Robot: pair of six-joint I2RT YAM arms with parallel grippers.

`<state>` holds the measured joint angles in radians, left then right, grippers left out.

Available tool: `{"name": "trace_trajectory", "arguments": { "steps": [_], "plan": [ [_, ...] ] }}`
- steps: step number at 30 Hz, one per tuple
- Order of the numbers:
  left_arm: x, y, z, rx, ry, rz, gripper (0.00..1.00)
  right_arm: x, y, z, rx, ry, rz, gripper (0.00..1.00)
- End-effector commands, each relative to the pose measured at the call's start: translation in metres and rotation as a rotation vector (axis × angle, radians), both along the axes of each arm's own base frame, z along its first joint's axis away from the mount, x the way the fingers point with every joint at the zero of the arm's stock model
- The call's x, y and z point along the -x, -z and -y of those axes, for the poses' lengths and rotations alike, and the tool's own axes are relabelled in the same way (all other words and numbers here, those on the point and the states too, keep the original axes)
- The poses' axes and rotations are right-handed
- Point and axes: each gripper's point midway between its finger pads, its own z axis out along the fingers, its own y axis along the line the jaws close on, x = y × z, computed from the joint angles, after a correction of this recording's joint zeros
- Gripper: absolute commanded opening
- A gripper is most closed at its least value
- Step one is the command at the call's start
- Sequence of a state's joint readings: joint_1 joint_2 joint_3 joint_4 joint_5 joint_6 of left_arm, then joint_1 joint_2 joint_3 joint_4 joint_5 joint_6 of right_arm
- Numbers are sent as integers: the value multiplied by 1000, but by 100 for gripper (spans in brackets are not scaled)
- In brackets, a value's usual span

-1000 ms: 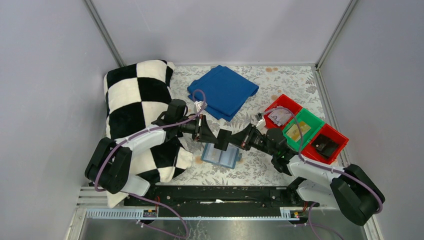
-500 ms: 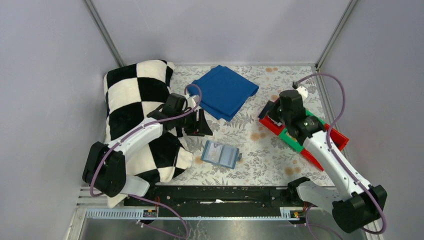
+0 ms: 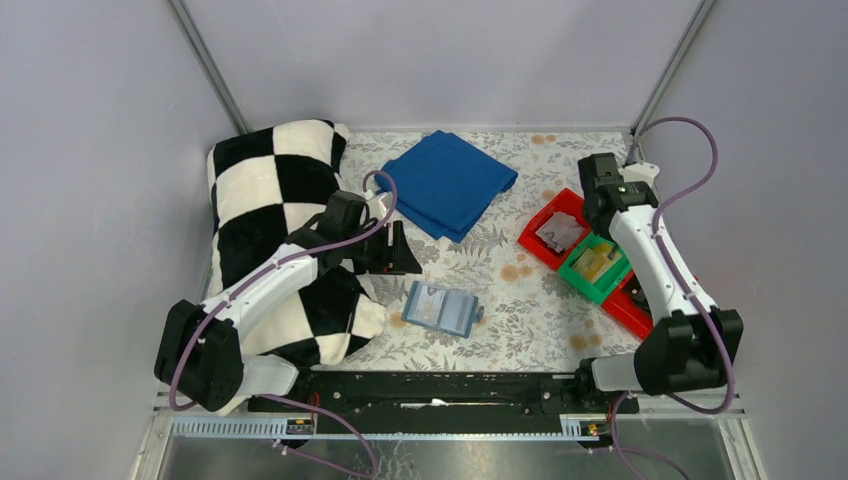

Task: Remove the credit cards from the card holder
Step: Place the credit card in the storage box.

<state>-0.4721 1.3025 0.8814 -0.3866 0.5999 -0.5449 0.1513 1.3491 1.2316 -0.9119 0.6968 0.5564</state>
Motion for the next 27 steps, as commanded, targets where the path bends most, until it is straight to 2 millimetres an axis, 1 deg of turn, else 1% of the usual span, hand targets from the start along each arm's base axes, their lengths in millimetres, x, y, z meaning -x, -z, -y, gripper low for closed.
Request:
{"name": "trace_trajectory", "arguments": {
  "steps": [1, 4, 7, 9, 12, 14, 19, 23, 27],
  "plan": [
    [0, -12, 7, 54, 49, 27, 59, 26, -2, 55, 168, 120, -167, 0],
    [5, -16, 9, 71, 81, 17, 59, 25, 13, 62, 169, 128, -190, 0],
    [9, -18, 7, 58, 100, 28, 59, 30, 28, 68, 214, 116, -263, 0],
    [11, -18, 4, 48, 102, 38, 59, 37, 32, 81, 250, 151, -298, 0],
    [14, -18, 3, 51, 104, 40, 59, 36, 39, 86, 248, 154, -300, 0],
    [16, -18, 3, 57, 106, 30, 59, 40, 45, 90, 263, 171, -313, 0],
    [16, -24, 6, 80, 113, 32, 59, 47, 65, 109, 275, 227, -355, 0],
    [16, -25, 8, 88, 119, 20, 59, 50, 81, 114, 273, 240, -400, 0],
    [15, -21, 8, 83, 114, 4, 59, 51, 90, 121, 286, 260, -426, 0]
  ]
}}
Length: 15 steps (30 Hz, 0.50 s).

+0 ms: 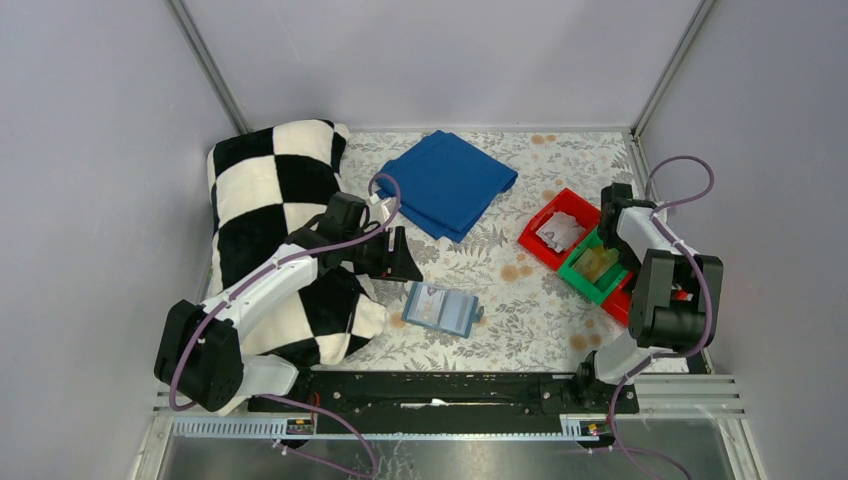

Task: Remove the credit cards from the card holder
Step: Place the credit card in the storage box.

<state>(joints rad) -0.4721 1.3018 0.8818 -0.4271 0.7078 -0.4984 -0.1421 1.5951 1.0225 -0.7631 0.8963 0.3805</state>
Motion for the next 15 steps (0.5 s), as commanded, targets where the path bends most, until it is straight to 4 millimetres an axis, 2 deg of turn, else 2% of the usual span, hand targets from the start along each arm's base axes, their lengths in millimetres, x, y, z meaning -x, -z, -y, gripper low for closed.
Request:
{"name": "trace_trajectory", "arguments": {
  "steps": [1, 5, 7, 15],
  "plan": [
    [-4, -16, 5, 41, 13, 34, 59, -4, 1, 13, 59, 25, -6, 2],
    [-7, -18, 5, 40, 6, 39, 59, -2, 5, 16, 66, 42, -48, 17],
    [-8, -19, 6, 40, 4, 40, 59, -2, 6, 16, 65, 45, -51, 28],
    [-6, -22, 6, 49, 13, 48, 59, -1, 1, 12, 44, 54, -21, 30]
  ]
}}
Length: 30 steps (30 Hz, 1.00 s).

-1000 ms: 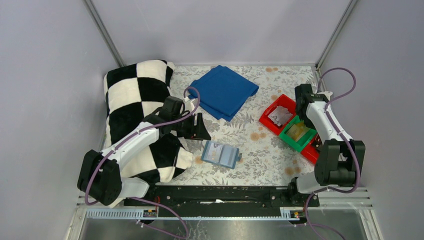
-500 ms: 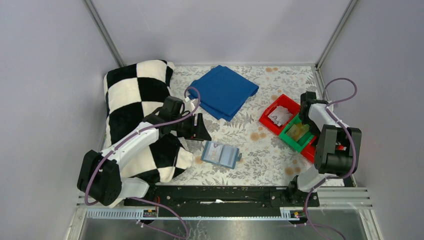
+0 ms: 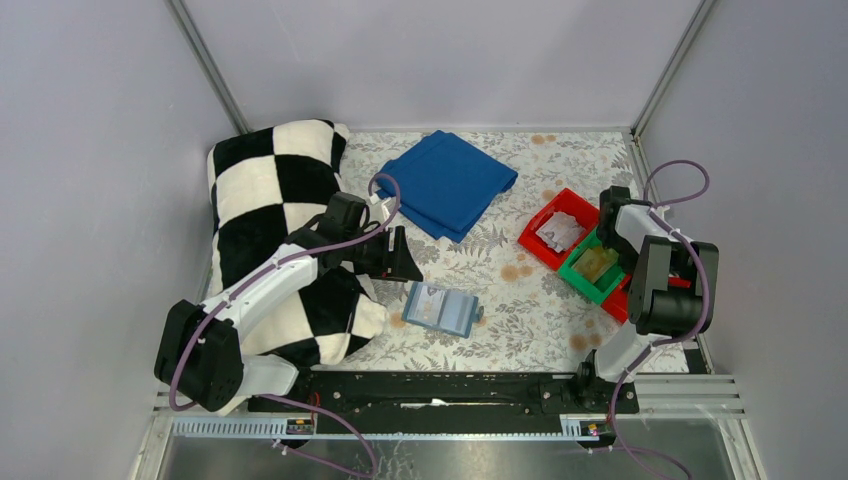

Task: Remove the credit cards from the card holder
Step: Place the credit card in the storage box, then reset both arms

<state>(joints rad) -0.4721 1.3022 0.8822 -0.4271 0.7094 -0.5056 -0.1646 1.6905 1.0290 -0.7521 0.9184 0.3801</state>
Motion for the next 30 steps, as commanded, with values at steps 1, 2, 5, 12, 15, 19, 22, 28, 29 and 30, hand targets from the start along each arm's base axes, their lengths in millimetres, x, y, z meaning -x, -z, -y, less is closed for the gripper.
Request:
{"name": "trace_trajectory", "arguments": {
  "steps": [1, 2, 5, 12, 15, 19, 22, 28, 29, 30],
  "plan": [
    [-6, -21, 5, 46, 17, 56, 59, -4, -19, 3, 29, 30, 71, 30],
    [-5, -21, 5, 46, 18, 57, 59, -5, -21, 1, 16, 32, 85, 31],
    [-4, -21, 4, 45, 19, 62, 59, -12, -28, -5, -36, 29, 144, 39],
    [-4, -24, 2, 43, 12, 80, 59, -34, -54, -26, -184, -16, 337, 60],
    [-5, -26, 1, 35, 5, 90, 59, -47, -65, -43, -290, -68, 432, 62],
    [-9, -36, -4, 5, -9, 128, 59, -72, -91, -78, -473, -242, 584, 85],
    [-18, -54, -11, -31, -50, 202, 60, -82, -130, -110, -597, -400, 764, 98],
    [-33, -97, -23, -82, -118, 320, 61, -79, -224, -174, -773, -755, 1133, 100],
    [-33, -107, -24, -78, -123, 339, 61, -74, -237, -182, -792, -804, 1176, 100],
    [-34, -116, -25, -74, -132, 364, 62, -71, -248, -191, -814, -852, 1216, 100]
  ]
}}
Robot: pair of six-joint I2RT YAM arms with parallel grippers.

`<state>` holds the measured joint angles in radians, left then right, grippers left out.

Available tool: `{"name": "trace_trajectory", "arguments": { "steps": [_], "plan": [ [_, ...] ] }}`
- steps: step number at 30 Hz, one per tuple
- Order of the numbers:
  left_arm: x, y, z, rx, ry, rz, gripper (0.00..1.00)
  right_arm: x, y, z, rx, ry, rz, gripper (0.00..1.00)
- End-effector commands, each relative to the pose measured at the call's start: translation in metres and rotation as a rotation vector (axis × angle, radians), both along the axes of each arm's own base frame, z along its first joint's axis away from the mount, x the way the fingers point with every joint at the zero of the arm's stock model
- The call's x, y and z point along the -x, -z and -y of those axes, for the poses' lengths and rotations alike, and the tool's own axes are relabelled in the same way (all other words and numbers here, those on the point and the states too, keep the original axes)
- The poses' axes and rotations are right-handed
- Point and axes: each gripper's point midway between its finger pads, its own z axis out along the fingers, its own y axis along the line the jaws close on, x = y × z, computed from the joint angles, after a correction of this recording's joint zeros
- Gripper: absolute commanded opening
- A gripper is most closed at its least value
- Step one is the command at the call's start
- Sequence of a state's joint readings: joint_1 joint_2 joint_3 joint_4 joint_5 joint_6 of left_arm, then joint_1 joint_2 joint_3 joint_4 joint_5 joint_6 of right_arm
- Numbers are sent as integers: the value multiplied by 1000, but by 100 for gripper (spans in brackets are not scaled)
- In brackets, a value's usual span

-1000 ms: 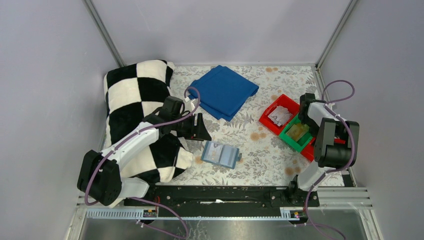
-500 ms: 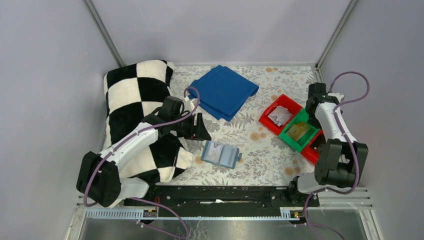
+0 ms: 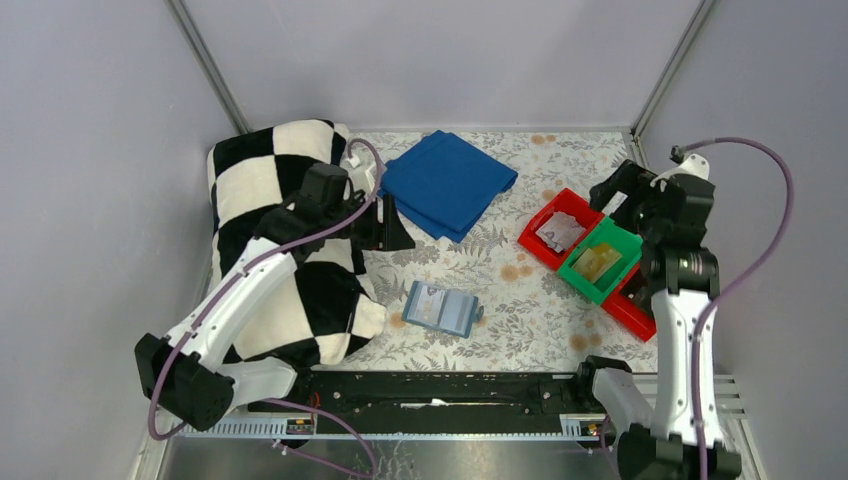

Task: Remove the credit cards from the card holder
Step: Reset both arms

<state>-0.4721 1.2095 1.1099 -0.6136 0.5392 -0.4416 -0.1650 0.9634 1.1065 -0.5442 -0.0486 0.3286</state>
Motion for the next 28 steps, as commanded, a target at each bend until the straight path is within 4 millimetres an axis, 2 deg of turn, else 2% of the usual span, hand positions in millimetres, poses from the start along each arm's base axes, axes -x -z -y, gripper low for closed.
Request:
{"name": "trace_trajectory", "arguments": {
  "steps": [1, 3, 4, 6, 10, 16, 21, 28],
  "plan": [
    [-11, -53, -13, -10, -62, 171, 62, 6, -63, -57, -100, -294, 287, 100],
    [-15, -70, -19, -8, -99, 234, 64, 15, -76, -79, -158, -404, 344, 100],
    [-17, -77, -23, -8, -125, 268, 65, 20, -77, -90, -198, -451, 354, 100],
    [-22, -88, -33, -7, -189, 337, 67, 28, -71, -98, -217, -478, 352, 100],
    [-30, -93, -57, -6, -368, 402, 70, 32, -42, -87, -169, -402, 296, 100],
    [-33, -72, -89, -34, -557, 427, 74, 23, 1, -58, -115, -249, 133, 100],
    [-31, -71, -103, -41, -630, 437, 74, 19, 15, -53, -121, -209, 110, 100],
    [-35, -74, -113, -58, -687, 457, 75, 15, 21, -57, -163, -213, 83, 100]
  ]
}}
